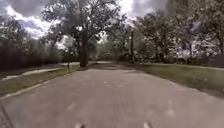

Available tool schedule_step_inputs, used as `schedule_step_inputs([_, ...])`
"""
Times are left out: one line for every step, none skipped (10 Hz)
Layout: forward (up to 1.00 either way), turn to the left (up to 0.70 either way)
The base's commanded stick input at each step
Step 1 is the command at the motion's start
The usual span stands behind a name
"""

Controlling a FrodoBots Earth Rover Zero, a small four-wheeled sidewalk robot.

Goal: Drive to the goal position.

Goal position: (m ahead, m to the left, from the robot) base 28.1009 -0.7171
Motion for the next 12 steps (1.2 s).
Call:
schedule_step_inputs([1.00, 0.00])
schedule_step_inputs([1.00, 0.00])
schedule_step_inputs([1.00, 0.00])
schedule_step_inputs([1.00, 0.00])
schedule_step_inputs([1.00, 0.00])
schedule_step_inputs([1.00, 0.00])
schedule_step_inputs([1.00, 0.00])
schedule_step_inputs([1.00, 0.00])
schedule_step_inputs([1.00, 0.00])
schedule_step_inputs([1.00, 0.00])
schedule_step_inputs([1.00, 0.00])
schedule_step_inputs([1.00, 0.00])
